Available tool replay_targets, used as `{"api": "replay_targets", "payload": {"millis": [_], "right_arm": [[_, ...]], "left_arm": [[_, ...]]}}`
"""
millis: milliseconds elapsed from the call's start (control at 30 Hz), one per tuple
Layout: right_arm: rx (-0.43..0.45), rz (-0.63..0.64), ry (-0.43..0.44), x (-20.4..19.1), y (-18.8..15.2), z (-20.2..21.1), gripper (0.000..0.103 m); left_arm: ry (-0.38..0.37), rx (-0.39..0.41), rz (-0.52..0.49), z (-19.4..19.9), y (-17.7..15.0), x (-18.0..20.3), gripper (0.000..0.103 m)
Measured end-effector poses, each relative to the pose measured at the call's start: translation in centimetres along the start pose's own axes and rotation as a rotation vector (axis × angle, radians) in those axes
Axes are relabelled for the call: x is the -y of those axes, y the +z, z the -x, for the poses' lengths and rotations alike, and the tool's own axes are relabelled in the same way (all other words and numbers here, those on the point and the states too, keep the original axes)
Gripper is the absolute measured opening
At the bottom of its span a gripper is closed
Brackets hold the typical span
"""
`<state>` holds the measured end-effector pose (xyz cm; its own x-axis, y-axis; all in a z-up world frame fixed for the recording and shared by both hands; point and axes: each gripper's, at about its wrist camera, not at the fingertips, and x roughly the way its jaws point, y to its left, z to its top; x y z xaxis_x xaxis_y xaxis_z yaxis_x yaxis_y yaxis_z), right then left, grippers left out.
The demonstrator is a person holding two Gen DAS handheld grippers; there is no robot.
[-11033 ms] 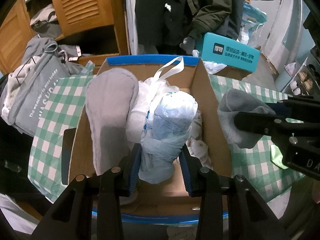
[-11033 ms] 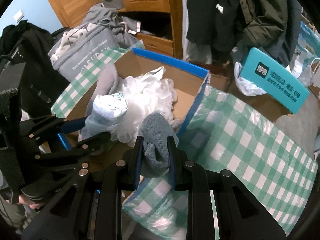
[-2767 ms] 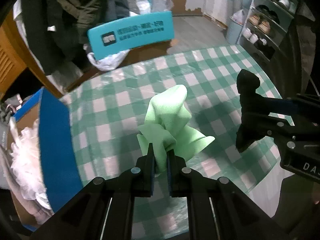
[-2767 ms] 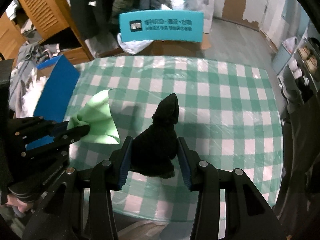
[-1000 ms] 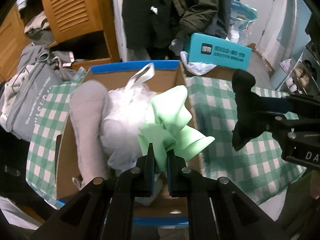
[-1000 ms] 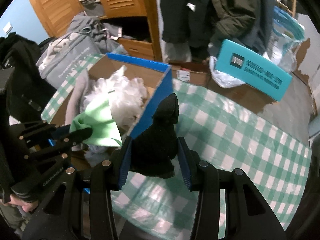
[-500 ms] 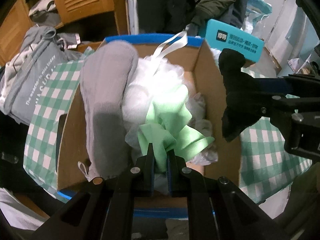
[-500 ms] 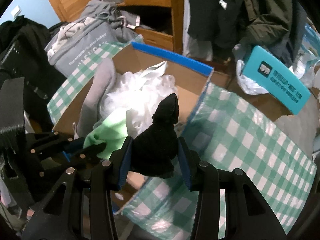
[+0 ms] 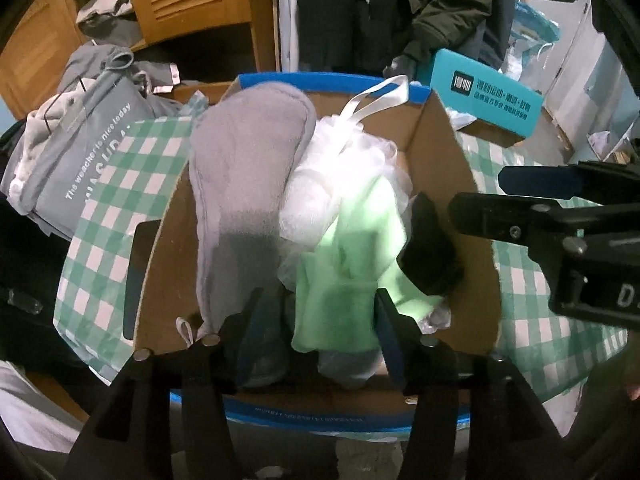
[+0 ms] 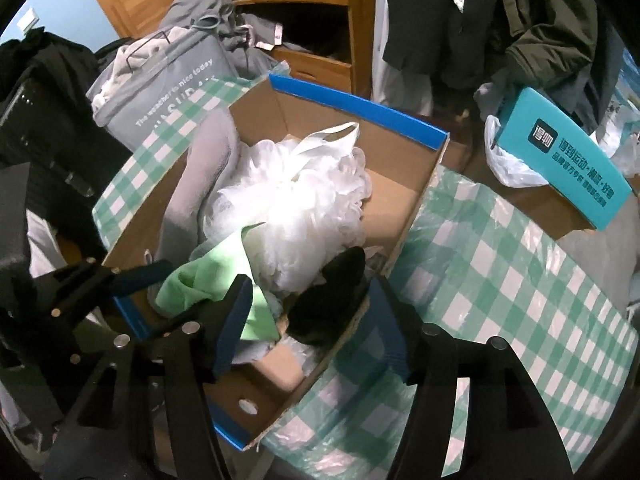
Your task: Organize soft objects
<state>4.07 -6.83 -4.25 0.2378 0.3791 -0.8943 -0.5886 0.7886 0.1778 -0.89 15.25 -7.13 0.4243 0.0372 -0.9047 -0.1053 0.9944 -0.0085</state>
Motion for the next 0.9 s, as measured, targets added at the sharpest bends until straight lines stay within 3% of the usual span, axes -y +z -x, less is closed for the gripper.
{"api": "replay_targets", "payload": {"millis": [200, 567, 767, 900], "right_arm": [[0.039, -0.025, -0.027, 0.8, -0.4, 1.8, 0.068], [0.15, -0.061, -0.052, 2.0, -1.7, 6.9, 0.071], [0.228, -0.055, -0.088, 2.4, -2.6, 10.0, 0.075], [0.271, -0.044, -0.108, 2.6, -3.4, 11.5, 0.076]], "left_arm": [[-0.019, 0.042, 0.008, 1.7, 0.3, 0.0, 0.069], [-0.021, 0.137, -0.009, 5.0, 0.7, 1.2, 0.077], [-0.031, 0.199, -0.019, 7.0, 0.8, 2.3, 0.087], [0.003, 0.245, -0.043, 8.3, 1.1, 3.3, 0.089]]}}
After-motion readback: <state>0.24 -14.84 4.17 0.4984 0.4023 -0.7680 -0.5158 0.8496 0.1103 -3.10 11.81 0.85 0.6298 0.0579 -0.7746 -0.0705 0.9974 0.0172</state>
